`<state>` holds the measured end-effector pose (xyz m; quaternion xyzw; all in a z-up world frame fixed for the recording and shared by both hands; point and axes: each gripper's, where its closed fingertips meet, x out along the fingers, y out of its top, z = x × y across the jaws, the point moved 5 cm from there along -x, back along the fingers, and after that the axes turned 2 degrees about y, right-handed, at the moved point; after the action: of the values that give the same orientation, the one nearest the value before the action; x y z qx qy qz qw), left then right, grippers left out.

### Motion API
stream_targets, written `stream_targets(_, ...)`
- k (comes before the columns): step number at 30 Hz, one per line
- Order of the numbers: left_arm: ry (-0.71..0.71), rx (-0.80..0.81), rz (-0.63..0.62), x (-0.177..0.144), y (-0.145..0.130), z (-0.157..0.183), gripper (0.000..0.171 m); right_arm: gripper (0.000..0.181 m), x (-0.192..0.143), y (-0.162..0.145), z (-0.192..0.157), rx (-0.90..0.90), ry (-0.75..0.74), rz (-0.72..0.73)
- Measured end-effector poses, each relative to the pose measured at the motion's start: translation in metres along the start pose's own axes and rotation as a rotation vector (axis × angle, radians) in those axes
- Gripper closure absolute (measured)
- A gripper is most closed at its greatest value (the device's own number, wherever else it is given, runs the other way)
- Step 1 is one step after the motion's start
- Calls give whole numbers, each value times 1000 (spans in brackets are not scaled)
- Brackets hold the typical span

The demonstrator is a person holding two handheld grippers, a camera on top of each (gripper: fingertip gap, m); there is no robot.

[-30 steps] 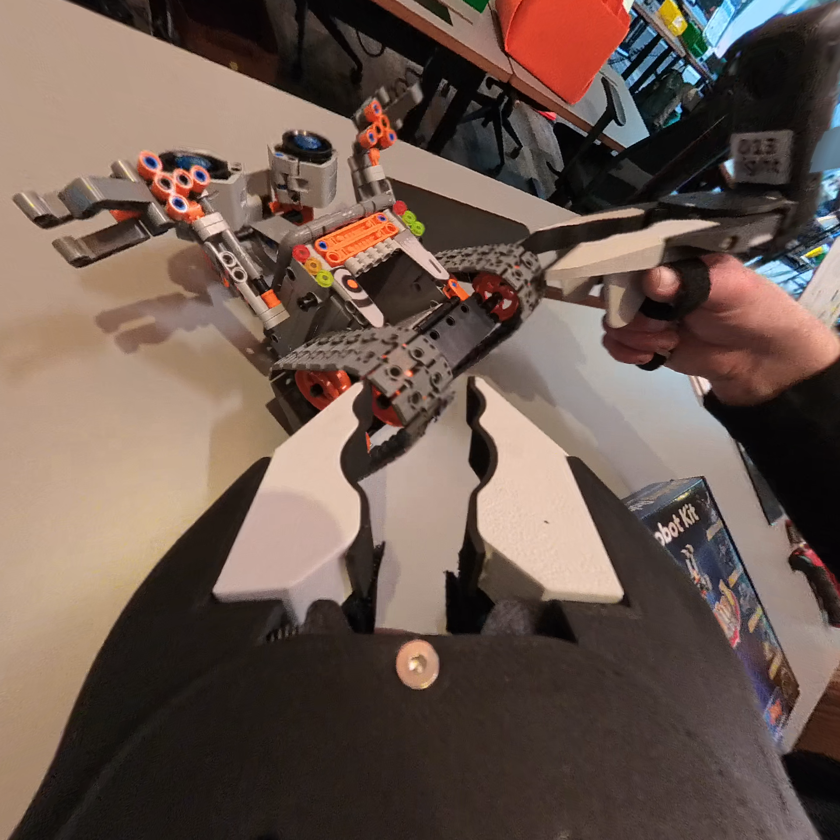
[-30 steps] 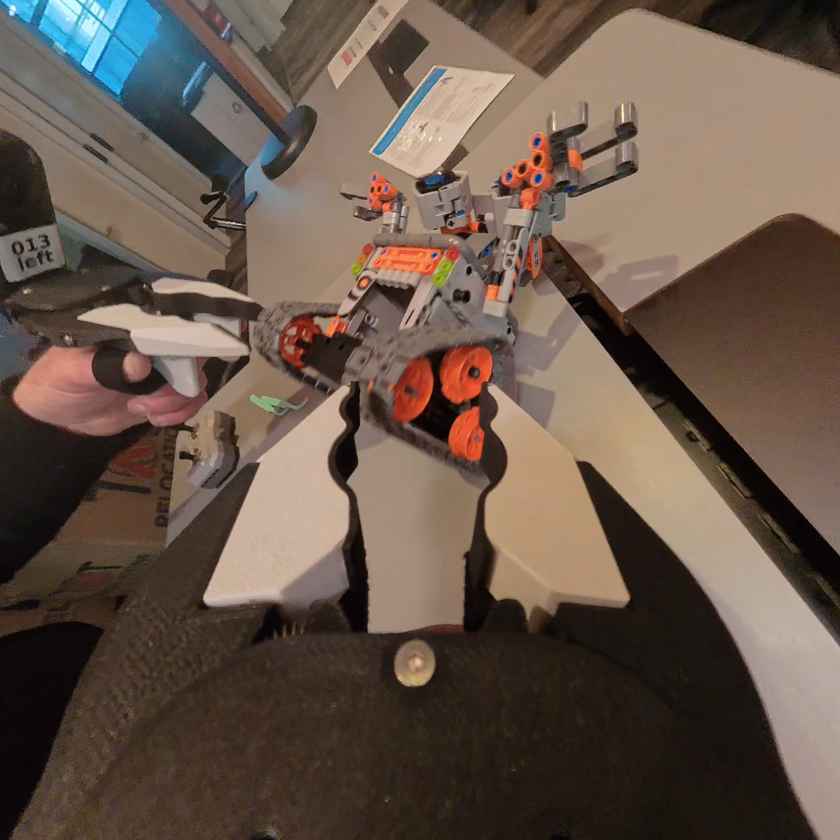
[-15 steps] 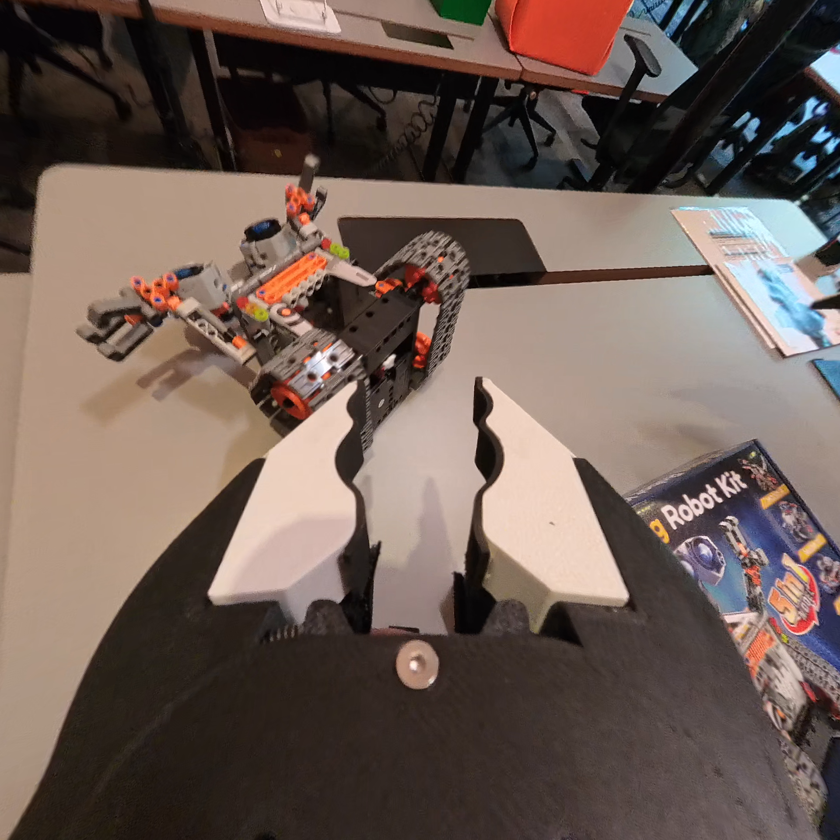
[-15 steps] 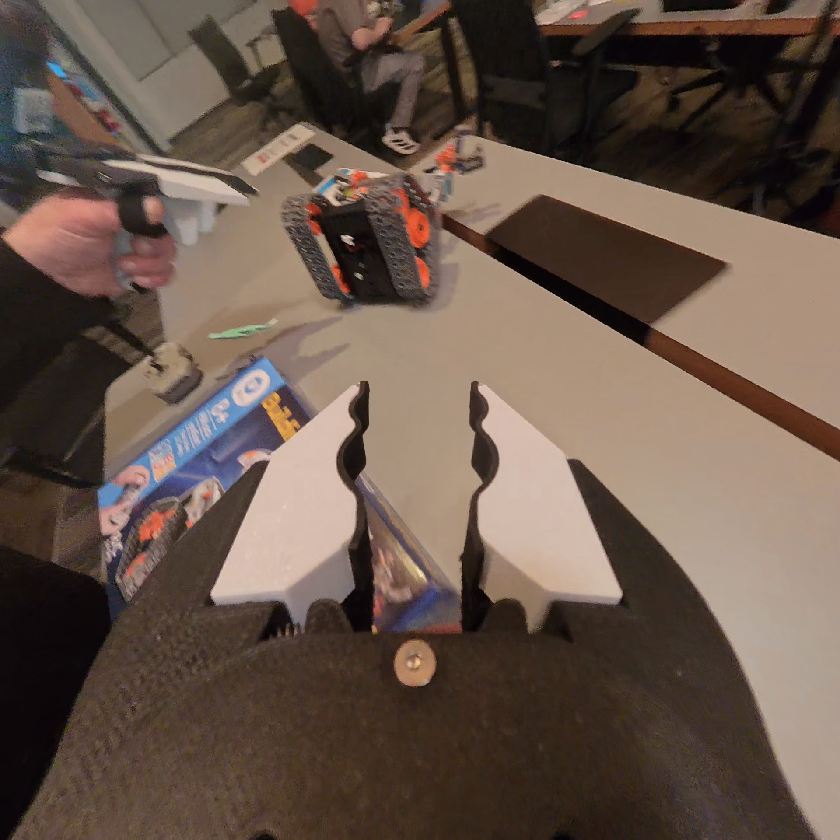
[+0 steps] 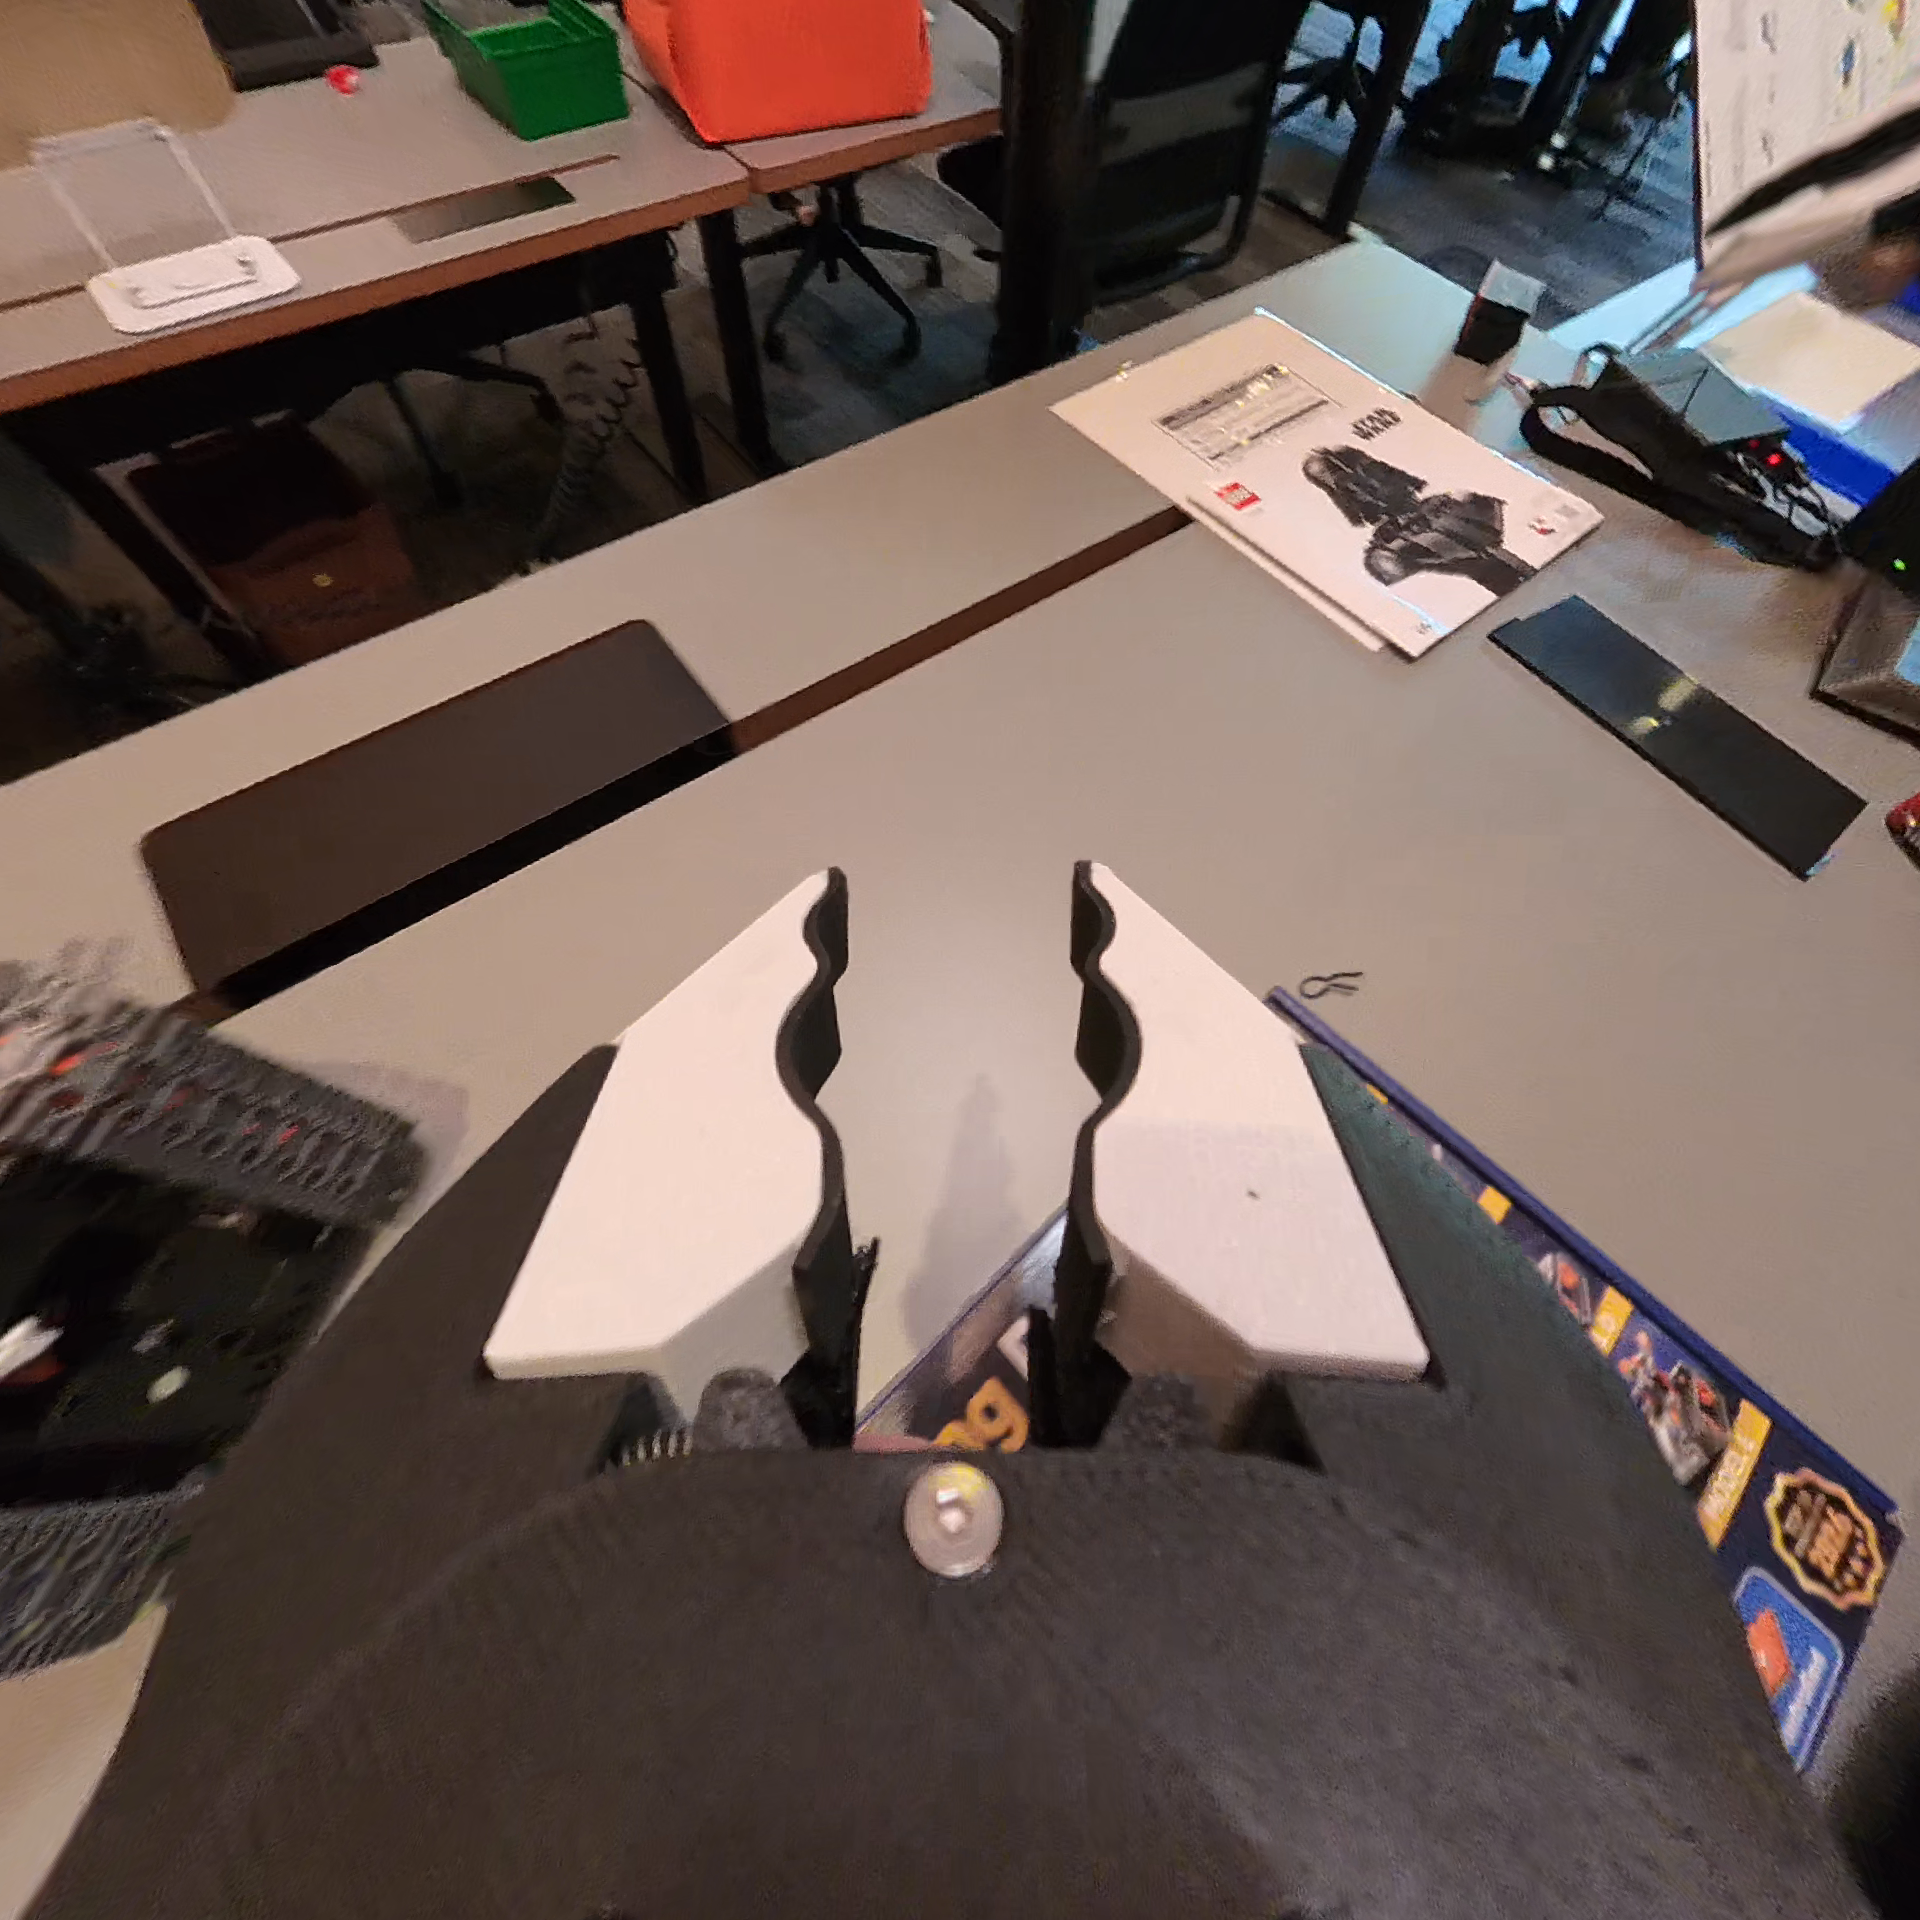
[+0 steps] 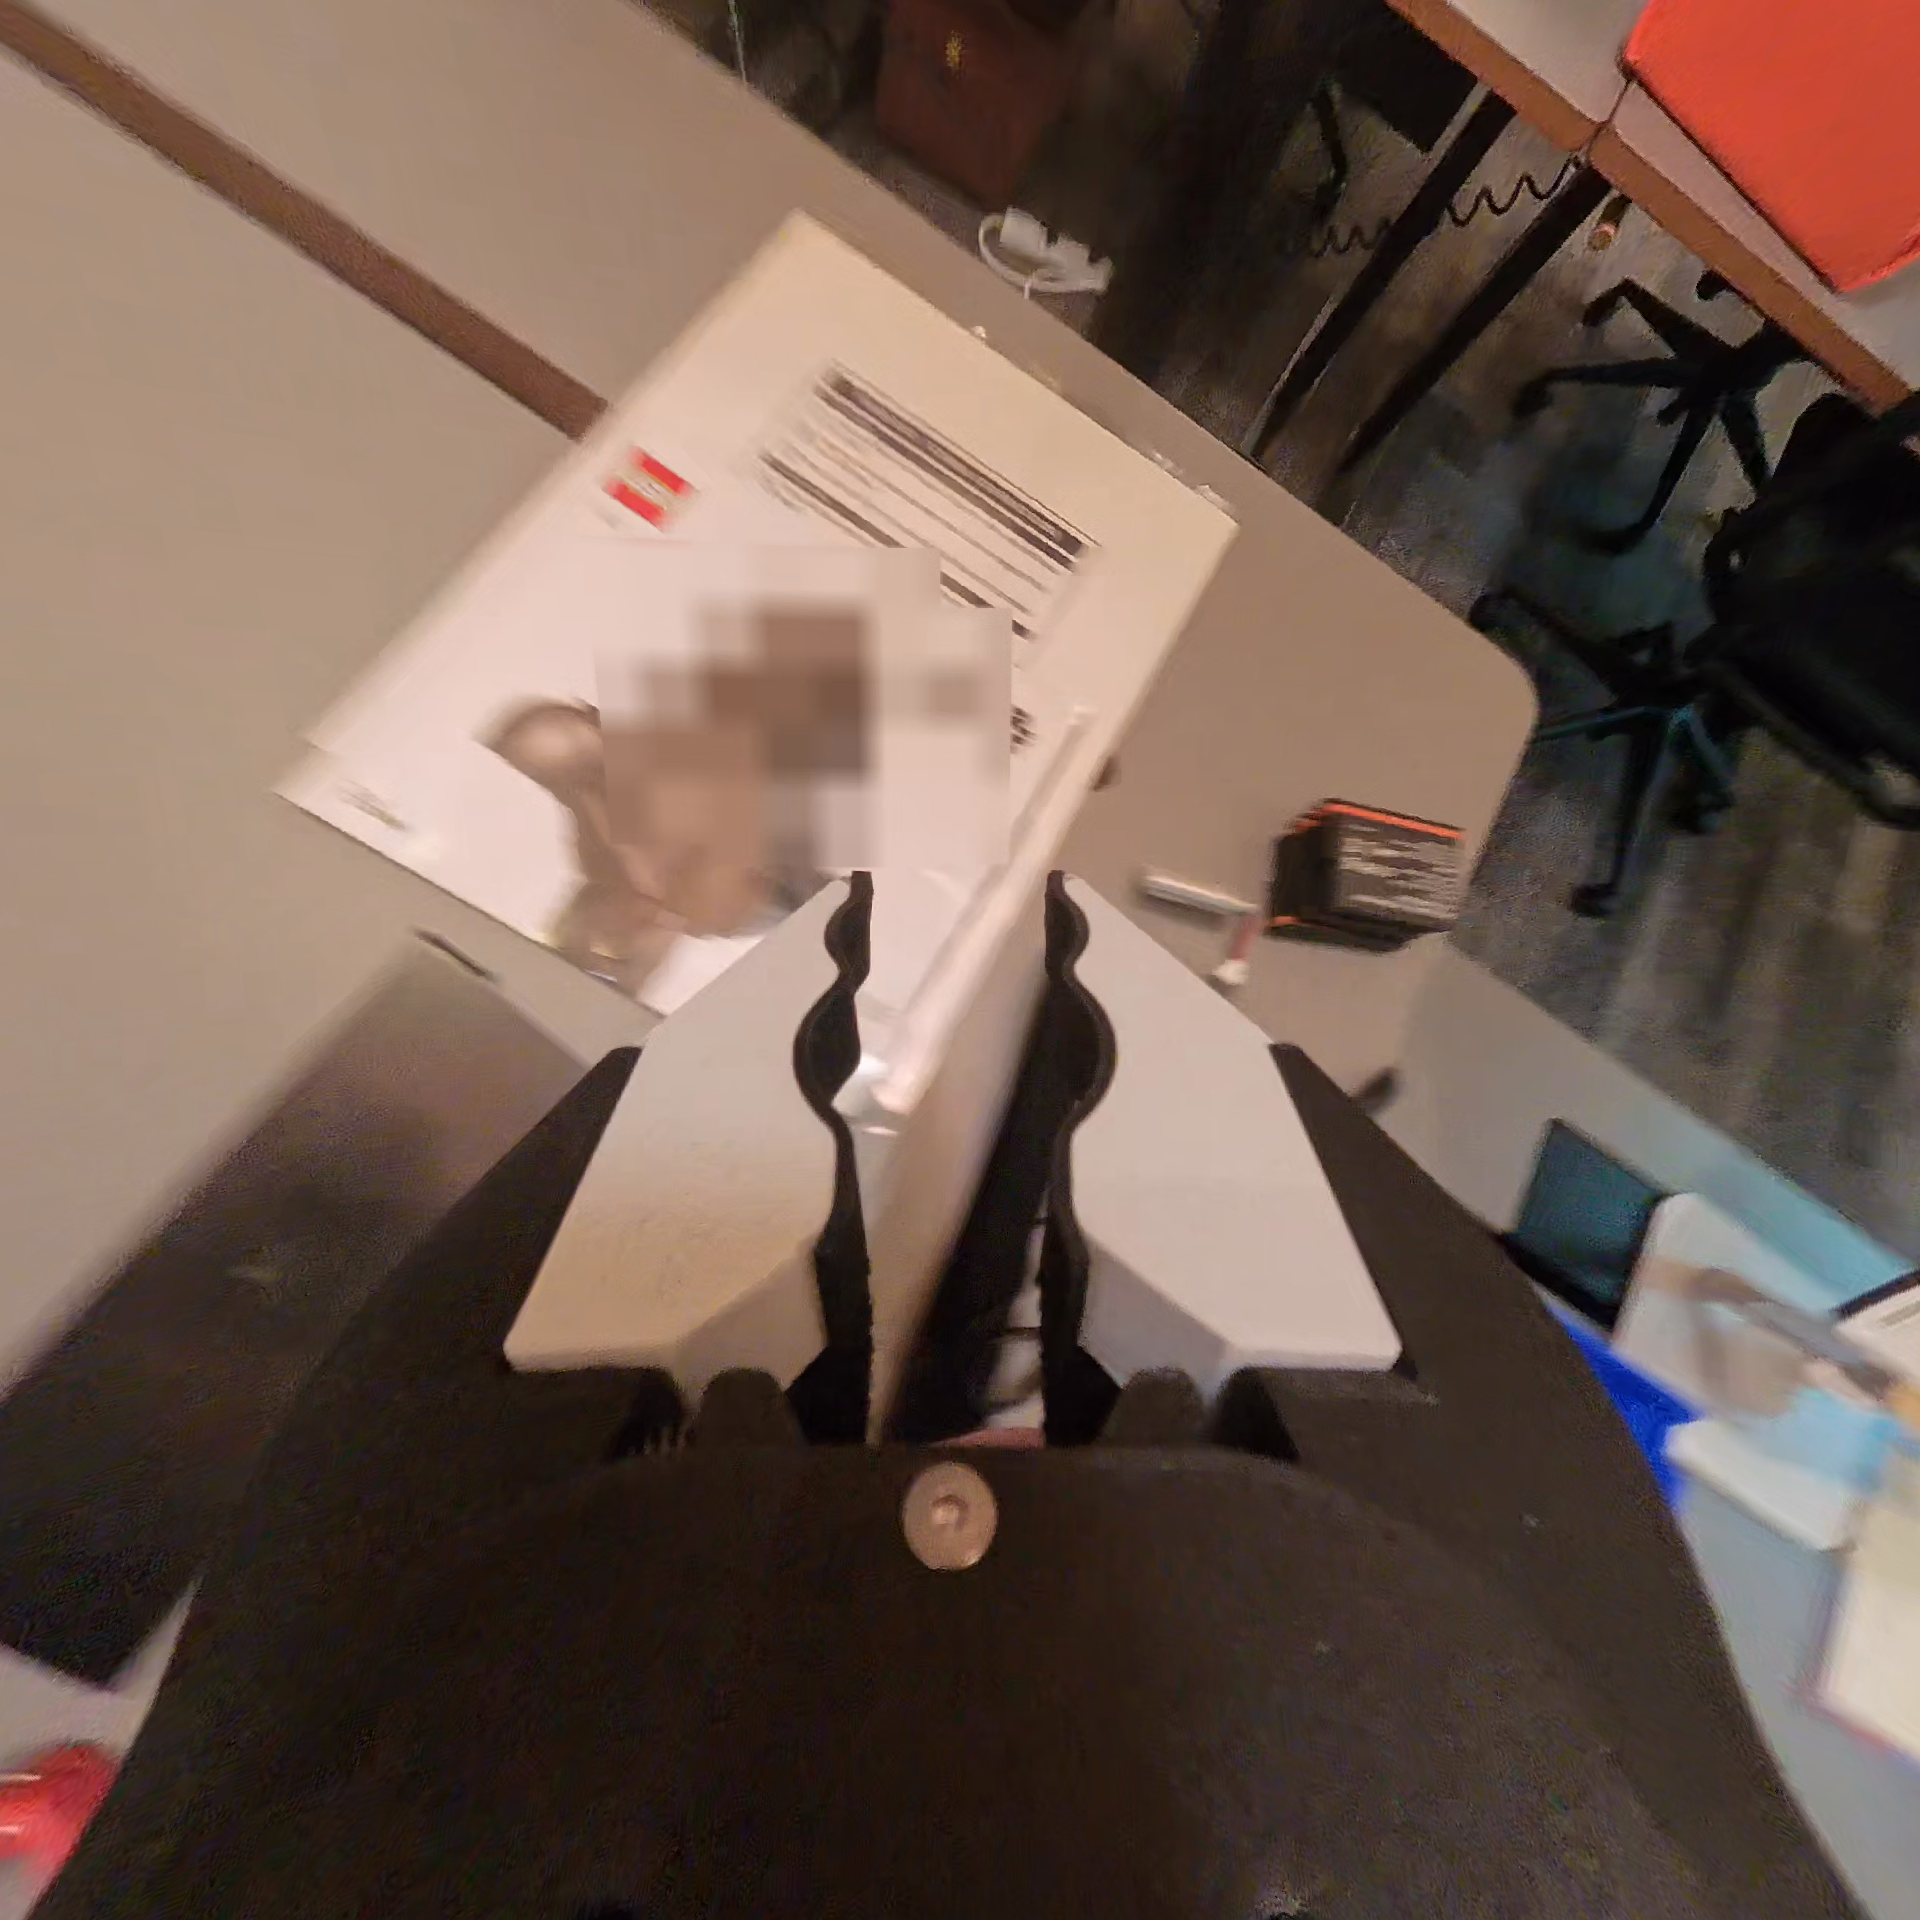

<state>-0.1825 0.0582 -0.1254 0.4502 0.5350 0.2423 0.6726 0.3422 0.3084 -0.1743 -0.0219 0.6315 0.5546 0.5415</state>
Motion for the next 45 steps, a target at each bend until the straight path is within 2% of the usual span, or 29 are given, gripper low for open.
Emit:
stream_targets(3, -12, 29, -29, 27, 0, 29, 130, 155, 31, -21, 55, -179, -2, -108)
stream_targets(5, -7, 54, -56, 42, -1, 44, 129, 156, 57, -34, 76, -323, 7, -191)
stream_targets(8, -11, 89, -76, 60, 0, 63, 130, 156, 94, -50, 93, -492, 29, -289)
stream_targets(11, -23, 121, -87, 72, 6, 77, 129, 157, 116, -56, 94, -614, 73, -313)
stream_targets(18, -80, 176, -69, 104, 24, 96, 130, 170, 134, -58, 102, -654, 99, -339)
stream_targets(22, -126, 239, -31, 128, 43, 115, 132, 176, 123, -46, 99, -583, 123, -295)
stream_targets(26, -223, 376, 8, 168, 68, 158, 132, 176, 91, -16, 81, -492, 181, -161)
stream_targets(29, -294, 481, 48, 202, 89, 200, 132, 176, 64, 6, 57, -507, 229, -79)
stream_targets(32, -346, 530, 98, 230, 111, 235, 132, 176, 35, 27, 20, -551, 305, 1)
stream_targets(35, -374, 565, 139, 242, 126, 260, 132, 176, 9, 43, -25, -602, 405, 64)
stream_targets(41, -449, 611, 138, 242, 116, 286, 132, 176, -21, 43, -92, -661, 569, 118)
stream_targets(45, -476, 623, 127, 232, 102, 293, 152, 176, -35, 41, -115, -646, 688, 162)
